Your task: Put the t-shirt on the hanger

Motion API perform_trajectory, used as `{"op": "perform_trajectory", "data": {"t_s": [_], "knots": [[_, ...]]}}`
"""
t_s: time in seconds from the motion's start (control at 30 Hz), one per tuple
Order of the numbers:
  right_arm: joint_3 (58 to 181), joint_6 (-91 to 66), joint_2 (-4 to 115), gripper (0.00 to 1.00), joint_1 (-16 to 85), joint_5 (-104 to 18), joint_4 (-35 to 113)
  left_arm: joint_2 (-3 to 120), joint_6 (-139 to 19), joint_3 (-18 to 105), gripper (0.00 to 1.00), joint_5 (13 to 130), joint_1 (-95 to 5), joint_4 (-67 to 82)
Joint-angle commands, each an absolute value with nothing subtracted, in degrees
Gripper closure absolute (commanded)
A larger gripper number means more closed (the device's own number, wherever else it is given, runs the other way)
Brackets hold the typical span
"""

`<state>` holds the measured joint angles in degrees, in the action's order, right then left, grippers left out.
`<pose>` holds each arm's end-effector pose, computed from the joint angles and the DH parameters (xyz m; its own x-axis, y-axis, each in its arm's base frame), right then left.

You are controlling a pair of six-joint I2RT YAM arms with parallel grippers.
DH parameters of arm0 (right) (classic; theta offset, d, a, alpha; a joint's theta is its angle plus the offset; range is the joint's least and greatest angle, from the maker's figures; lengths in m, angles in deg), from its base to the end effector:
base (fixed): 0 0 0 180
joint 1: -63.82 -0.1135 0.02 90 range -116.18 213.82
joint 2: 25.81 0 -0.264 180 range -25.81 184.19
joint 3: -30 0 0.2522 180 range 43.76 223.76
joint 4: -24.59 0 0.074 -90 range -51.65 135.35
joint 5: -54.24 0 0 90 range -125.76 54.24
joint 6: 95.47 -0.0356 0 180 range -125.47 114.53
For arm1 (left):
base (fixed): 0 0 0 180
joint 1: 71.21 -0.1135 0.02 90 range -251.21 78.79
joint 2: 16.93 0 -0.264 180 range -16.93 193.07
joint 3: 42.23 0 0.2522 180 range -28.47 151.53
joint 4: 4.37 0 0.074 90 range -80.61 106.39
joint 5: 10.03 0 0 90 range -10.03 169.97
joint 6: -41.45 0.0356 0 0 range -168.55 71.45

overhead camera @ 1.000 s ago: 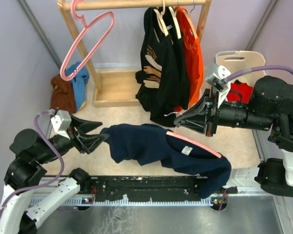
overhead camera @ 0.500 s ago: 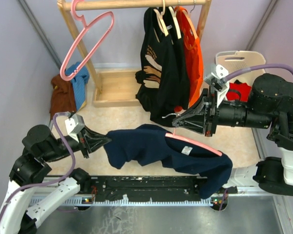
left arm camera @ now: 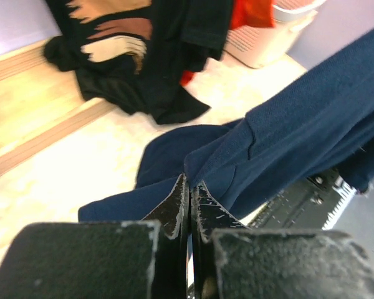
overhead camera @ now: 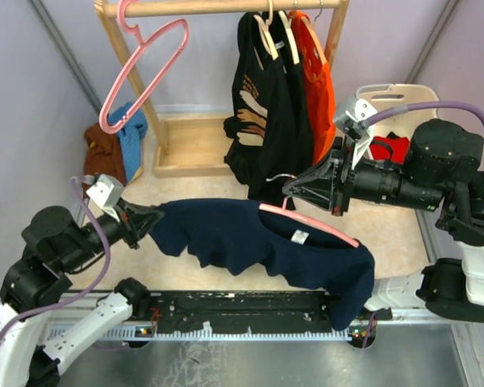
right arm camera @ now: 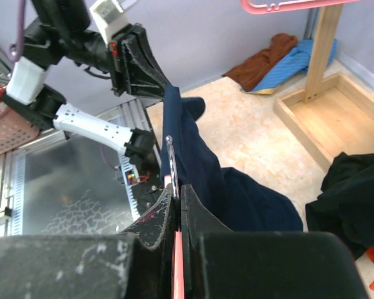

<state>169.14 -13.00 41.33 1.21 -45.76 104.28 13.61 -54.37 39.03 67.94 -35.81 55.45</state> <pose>0.0421 0.0947 0.5820 -0.1860 -0.0784 -0.9794 -0.9373 0.3132 0.1529 0.0444 -0.0407 0.4257 -0.2027 0.0224 -0.9790 0.7175 0.6838 -0.1329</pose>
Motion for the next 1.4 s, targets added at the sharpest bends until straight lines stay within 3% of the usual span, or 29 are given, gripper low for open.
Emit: {"op": "perform_trajectory", "data": {"t_s": [0.0,0.27,0.87,1.0,1.37], "knots": [[170.4,-11.9,40.5,1.00,1.0,-40.1,96.9,14.4,-57.6,43.8,1.00,86.4,-35.7,60.6],[169.2,-11.5,39.5,1.00,1.0,-37.8,94.7,16.9,-60.4,49.0,1.00,98.7,-35.7,63.2],[166.6,-12.4,40.1,1.00,1.0,-39.4,91.1,19.5,-62.0,51.8,0.99,106.1,-35.7,66.0],[169.1,-11.9,43.7,1.00,1.0,-37.7,92.1,19.4,-62.0,50.4,0.88,108.1,-35.7,66.4],[176.7,-10.0,53.3,1.00,1.0,-35.6,96.3,21.9,-60.0,51.9,0.71,111.2,-35.7,68.2]]}}
